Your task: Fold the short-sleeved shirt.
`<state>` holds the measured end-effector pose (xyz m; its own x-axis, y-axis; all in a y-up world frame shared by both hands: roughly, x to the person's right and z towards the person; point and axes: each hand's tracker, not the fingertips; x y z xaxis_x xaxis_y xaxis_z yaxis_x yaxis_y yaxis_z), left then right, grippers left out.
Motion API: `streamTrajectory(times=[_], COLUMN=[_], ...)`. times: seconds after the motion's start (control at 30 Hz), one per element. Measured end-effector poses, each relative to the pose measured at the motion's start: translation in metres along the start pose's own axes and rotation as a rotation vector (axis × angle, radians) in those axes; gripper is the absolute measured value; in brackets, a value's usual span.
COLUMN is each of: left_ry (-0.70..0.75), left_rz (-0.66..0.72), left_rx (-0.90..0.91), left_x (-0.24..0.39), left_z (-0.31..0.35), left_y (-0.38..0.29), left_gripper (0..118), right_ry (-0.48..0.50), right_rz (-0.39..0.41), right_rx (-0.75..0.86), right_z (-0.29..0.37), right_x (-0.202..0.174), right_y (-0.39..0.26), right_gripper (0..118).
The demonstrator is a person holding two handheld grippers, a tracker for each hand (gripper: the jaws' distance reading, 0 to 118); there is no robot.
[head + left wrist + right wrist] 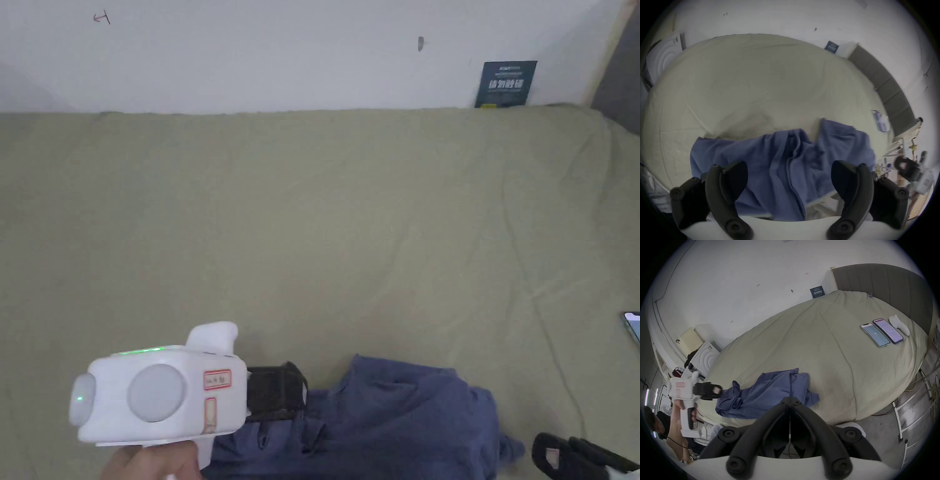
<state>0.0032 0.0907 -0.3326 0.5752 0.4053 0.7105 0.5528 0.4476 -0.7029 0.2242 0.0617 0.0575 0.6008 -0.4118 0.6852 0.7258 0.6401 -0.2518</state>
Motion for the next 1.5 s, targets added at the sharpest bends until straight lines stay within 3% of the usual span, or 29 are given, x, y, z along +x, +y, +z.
streamTrajectory(times=[0.1, 0.13, 0.2, 0.27, 0.4, 0.47, 0.7, 0.77, 0.87, 1.0, 1.07, 1.23, 1.37, 1.47, 1.5], left_ry=[-0.136, -0.145, -0.073, 0.023, -0.064, -0.041, -0.251, -0.221, -0.279, -0.241, -0.264, -0.128, -0.067, -0.157, -0.196], left_rz=[0.04, 0.044, 0.07, 0.109, 0.195, 0.189, 0.184, 0.163, 0.225, 0.1, 0.1, 0.162, 0.255, 0.276, 0.279], left_rx=[0.118, 0.133, 0.184, 0.127, 0.067, 0.041, -0.132, -0.124, -0.13, -0.101, -0.04, 0.06, 0.002, -0.016, -0.019], left_x=[-0.012, -0.02, -0.054, -0.081, -0.1, -0.089, -0.043, -0.033, -0.051, -0.052, -0.067, -0.124, -0.171, -0.183, -0.185], left_z=[0.05, 0.06, 0.061, 0.049, -0.003, -0.025, -0.106, -0.113, -0.108, -0.069, -0.032, 0.033, 0.031, 0.017, 0.013], left_y=[-0.008, -0.01, -0.007, -0.002, 0.005, 0.003, -0.033, -0.042, -0.035, -0.023, -0.018, -0.015, -0.021, -0.021, -0.019], left_gripper=[78, 78, 1, 1, 1, 1, 1, 1, 1, 1, 1, 1, 1, 1, 8], right_ry=[-0.001, 0.0, 0.005, 0.013, 0.014, 0.022, 0.011, 0.014, 0.011, 0.025, 0.03, 0.052, 0.077, 0.073, 0.073], right_rz=[-0.019, -0.021, -0.02, -0.011, 0.005, 0.002, 0.002, 0.0, 0.007, 0.009, 0.019, 0.042, 0.049, 0.07, 0.074], right_rx=[-0.004, -0.005, -0.008, -0.018, -0.024, -0.02, -0.028, -0.034, -0.046, -0.049, -0.051, -0.057, -0.071, -0.082, -0.085], right_z=[-0.002, -0.003, -0.004, -0.009, -0.01, -0.008, -0.008, -0.01, -0.016, -0.02, -0.022, -0.03, -0.037, -0.04, -0.04], right_x=[0.0, 0.0, -0.002, -0.004, -0.013, -0.016, -0.02, -0.02, -0.022, -0.026, -0.031, -0.041, -0.051, -0.055, -0.056], right_y=[0.0, 0.0, 0.0, -0.001, -0.002, -0.001, 0.0, 0.0, 0.001, 0.003, 0.004, 0.007, 0.007, 0.006, 0.007], right_gripper=[1, 1, 1, 1, 1, 1, 1, 1, 1, 1, 1, 1, 1, 1, 1])
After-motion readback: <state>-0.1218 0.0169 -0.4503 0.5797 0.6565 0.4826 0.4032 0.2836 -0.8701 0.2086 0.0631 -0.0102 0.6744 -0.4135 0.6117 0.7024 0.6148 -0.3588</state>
